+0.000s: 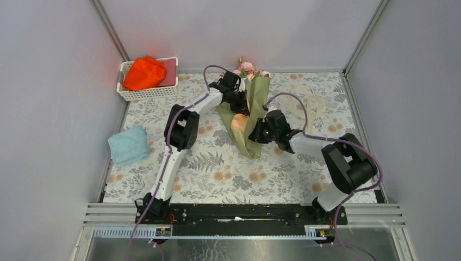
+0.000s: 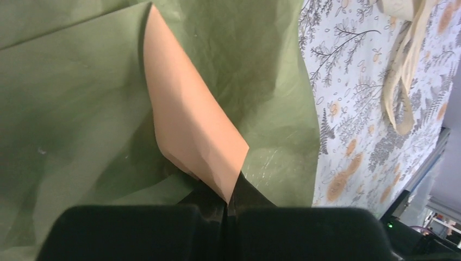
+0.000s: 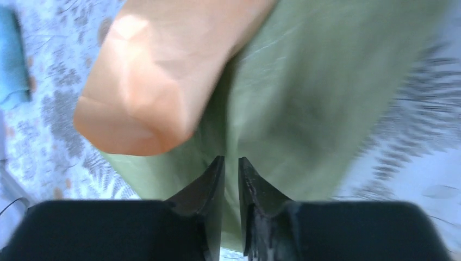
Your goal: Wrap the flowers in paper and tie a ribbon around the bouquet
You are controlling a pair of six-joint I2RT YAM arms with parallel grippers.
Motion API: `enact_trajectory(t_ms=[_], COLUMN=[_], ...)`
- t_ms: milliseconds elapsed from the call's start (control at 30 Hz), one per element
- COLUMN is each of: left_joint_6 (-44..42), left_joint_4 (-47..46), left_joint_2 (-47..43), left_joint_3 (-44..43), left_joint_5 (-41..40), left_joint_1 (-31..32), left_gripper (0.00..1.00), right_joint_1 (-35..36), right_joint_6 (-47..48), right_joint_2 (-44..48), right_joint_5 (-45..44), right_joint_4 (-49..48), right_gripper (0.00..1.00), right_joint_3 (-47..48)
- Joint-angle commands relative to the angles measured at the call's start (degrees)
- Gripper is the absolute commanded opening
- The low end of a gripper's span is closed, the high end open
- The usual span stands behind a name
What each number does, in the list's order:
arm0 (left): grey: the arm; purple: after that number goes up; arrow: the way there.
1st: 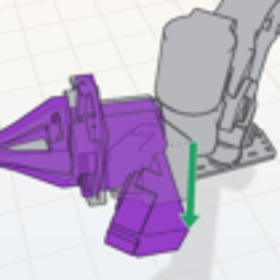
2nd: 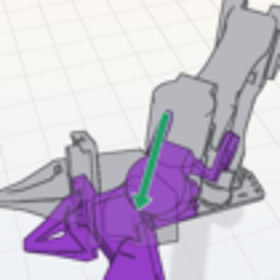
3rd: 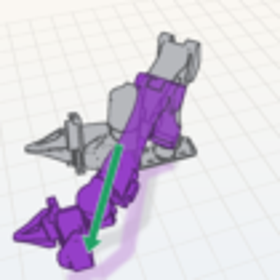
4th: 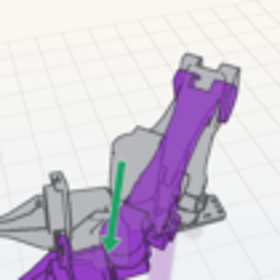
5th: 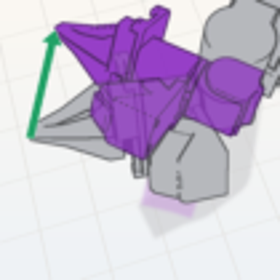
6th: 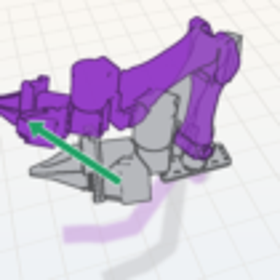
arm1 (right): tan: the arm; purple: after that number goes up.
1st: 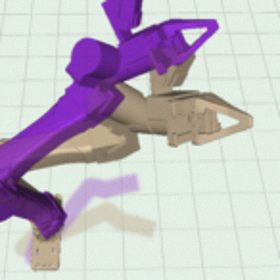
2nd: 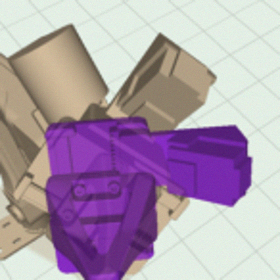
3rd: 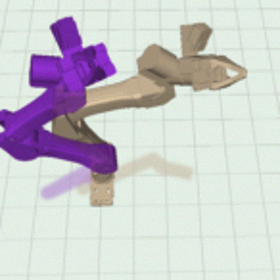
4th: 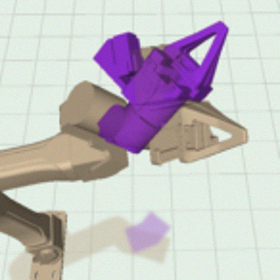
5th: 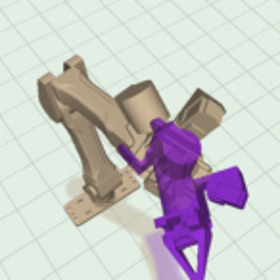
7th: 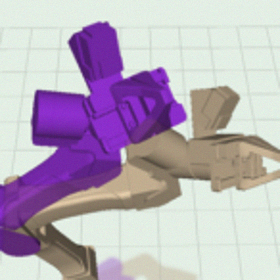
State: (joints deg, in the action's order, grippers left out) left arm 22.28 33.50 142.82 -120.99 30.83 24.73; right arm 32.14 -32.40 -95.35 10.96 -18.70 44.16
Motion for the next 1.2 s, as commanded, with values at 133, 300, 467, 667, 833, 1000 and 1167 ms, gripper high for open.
enact_trajectory(t_ms=[133,300,467,667,833,1000,1167], left_joint_6=[-4.4,-4.7,-4.9,-5.2,-4.9,-4.0,-4.0], left_joint_4=[-2.4,-2.4,-2.0,-1.9,-1.5,-1.6,-2.4], left_joint_2=[-1.7,-3.8,-7.1,-9.4,-6.2,-1.6,0.5], left_joint_3=[3.4,4.2,4.5,2.9,1.7,0.8,0.0], left_joint_5=[-4.5,-5.1,-4.4,-4.2,-6.5,-8.5,-9.3], left_joint_1=[1.0,1.8,3.6,6.5,6.7,6.5,6.3], left_gripper=[0.0,0.0,0.0,0.0,0.0,0.0,0.0], right_joint_1=[-12.7,-13.5,-13.3,-10.6,-10.3,-10.3,-10.4], right_joint_6=[10.6,14.6,13.8,12.1,9.1,7.9,7.9], right_joint_2=[-1.3,-11.4,-17.8,-19.2,-17.3,-12.5,-3.5], right_joint_5=[1.4,5.5,12.6,16.3,17.3,14.4,8.7], right_joint_4=[16.3,16.9,14.2,9.9,5.8,4.1,6.6], right_gripper=[0.52,0.52,0.23,0.09,0.09,0.17,0.31], right_joint_3=[9.4,16.5,18.8,18.0,15.5,11.2,7.1])
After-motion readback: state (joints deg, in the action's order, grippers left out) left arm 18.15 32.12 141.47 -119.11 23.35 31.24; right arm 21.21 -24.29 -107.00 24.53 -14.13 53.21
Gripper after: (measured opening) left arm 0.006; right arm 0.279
